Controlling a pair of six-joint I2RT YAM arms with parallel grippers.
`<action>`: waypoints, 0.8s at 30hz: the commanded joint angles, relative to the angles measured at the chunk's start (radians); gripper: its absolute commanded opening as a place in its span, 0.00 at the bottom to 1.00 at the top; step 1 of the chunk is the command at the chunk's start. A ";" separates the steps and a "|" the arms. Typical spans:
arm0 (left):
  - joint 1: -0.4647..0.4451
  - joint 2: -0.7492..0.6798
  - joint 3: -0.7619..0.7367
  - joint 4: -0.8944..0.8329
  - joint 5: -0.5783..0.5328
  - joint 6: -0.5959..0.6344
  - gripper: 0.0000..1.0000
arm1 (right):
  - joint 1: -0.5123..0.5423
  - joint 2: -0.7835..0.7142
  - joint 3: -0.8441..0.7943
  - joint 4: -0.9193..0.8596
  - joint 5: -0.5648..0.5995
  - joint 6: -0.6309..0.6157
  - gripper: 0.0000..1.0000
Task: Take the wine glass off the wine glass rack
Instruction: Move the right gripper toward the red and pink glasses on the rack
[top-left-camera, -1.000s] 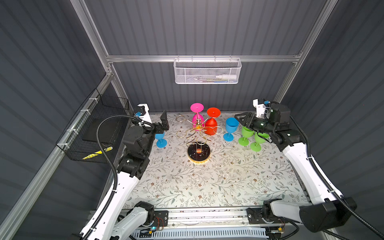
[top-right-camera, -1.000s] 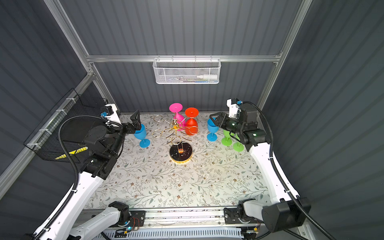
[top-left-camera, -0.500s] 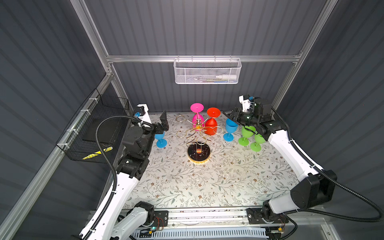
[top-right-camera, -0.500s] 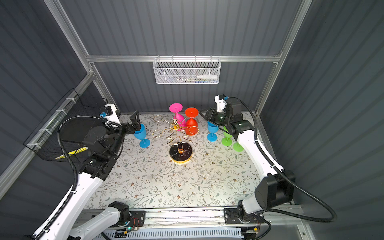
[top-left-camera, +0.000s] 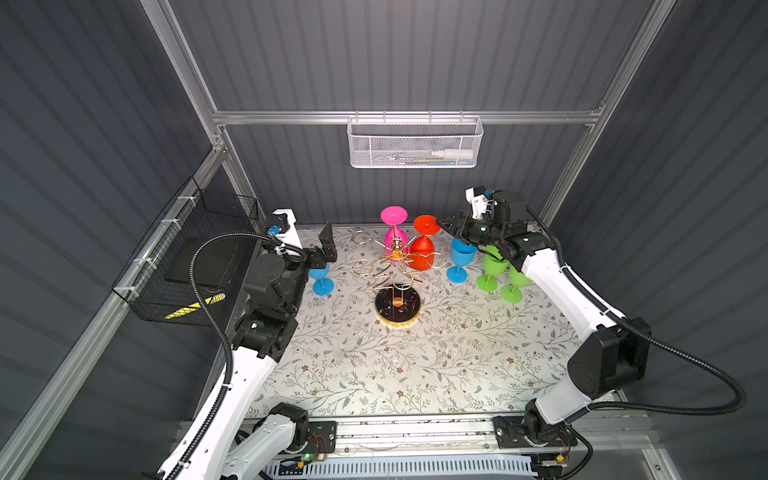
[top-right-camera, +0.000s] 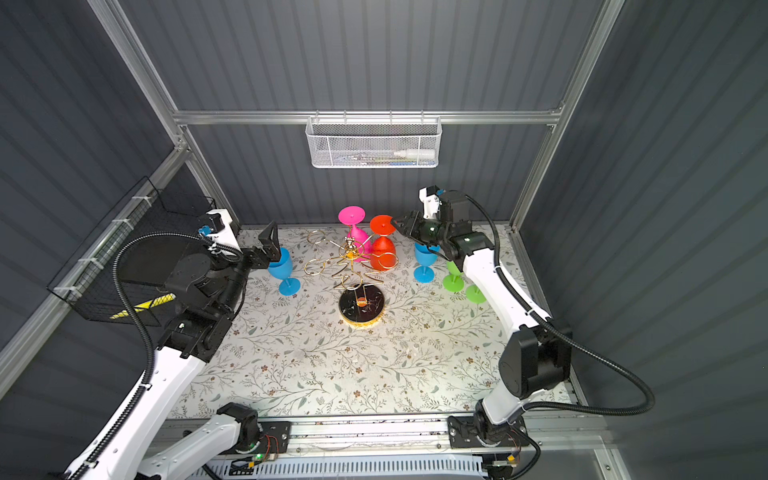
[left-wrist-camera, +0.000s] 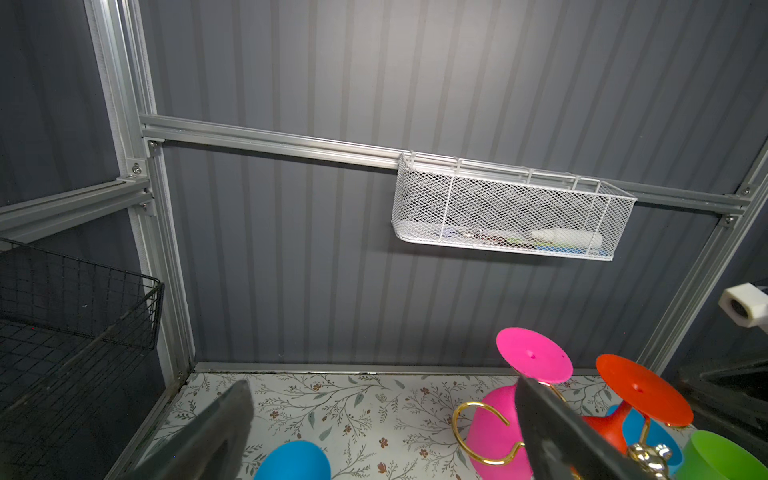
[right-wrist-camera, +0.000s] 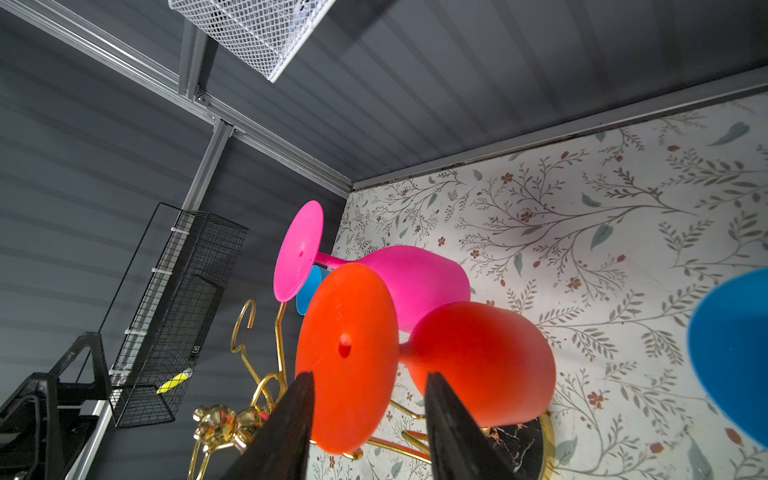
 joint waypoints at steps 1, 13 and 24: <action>0.006 -0.019 -0.011 -0.003 -0.011 0.013 1.00 | 0.011 0.016 0.030 0.005 0.009 0.002 0.41; 0.007 -0.026 -0.014 -0.006 -0.016 0.023 1.00 | 0.011 0.027 0.044 0.020 -0.010 0.020 0.15; 0.007 -0.032 -0.013 -0.009 -0.020 0.028 1.00 | 0.013 0.015 0.037 0.078 -0.064 0.074 0.00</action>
